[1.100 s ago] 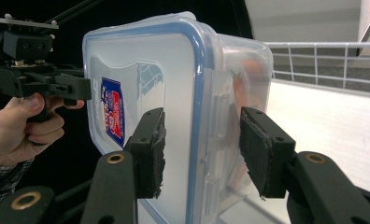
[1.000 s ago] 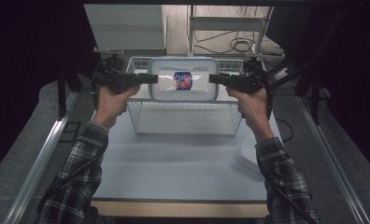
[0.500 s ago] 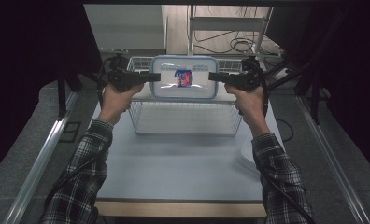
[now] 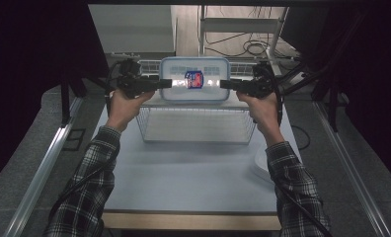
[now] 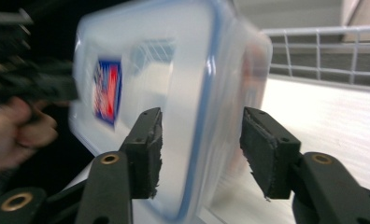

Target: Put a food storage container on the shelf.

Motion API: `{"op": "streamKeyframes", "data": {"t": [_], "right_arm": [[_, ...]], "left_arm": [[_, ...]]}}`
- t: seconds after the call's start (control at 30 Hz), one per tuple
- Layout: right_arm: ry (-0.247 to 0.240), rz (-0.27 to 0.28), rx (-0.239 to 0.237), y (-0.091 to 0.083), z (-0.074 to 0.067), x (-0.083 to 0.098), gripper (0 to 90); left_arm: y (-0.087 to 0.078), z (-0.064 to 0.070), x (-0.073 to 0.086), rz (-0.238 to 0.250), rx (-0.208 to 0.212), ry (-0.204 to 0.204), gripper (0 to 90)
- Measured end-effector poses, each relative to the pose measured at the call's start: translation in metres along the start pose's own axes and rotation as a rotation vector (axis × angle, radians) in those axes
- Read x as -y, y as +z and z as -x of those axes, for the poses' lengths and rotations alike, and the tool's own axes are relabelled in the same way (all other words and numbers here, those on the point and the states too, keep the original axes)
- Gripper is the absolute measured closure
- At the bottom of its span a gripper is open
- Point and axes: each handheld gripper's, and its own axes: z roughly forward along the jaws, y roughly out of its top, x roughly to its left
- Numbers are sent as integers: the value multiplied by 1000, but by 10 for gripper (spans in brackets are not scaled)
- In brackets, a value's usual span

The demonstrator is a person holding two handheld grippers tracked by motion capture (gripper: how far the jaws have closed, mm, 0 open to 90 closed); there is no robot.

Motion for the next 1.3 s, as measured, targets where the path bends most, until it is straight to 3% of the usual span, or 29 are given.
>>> {"op": "streamKeyframes", "data": {"t": [0.1, 0.2, 0.3, 0.4, 0.57, 0.73, 1.3], "right_arm": [[-9, -24, 11, 6, 0, 4, 480], [26, -16, -10, 7, 5, 5, 495], [29, -19, -11, 5, 5, 5, 505], [23, -14, -5, 4, 3, 6, 509], [7, -5, 23, 2, 0, 4, 498], [16, -5, 37, 3, 1, 1, 494], [23, -17, 71, 6, 1, -8, 500]], "left_arm": [[2, -8, 2, 6, 31, -48, 348], [3, -13, 2, 9, 47, -56, 360], [4, -15, -1, -4, 47, -62, 360], [4, -14, -4, -9, 15, -60, 349], [5, -10, -4, -31, -62, -17, 324], [9, -11, -3, -24, -13, -40, 364], [11, -8, -3, 6, -65, -69, 327]]}}
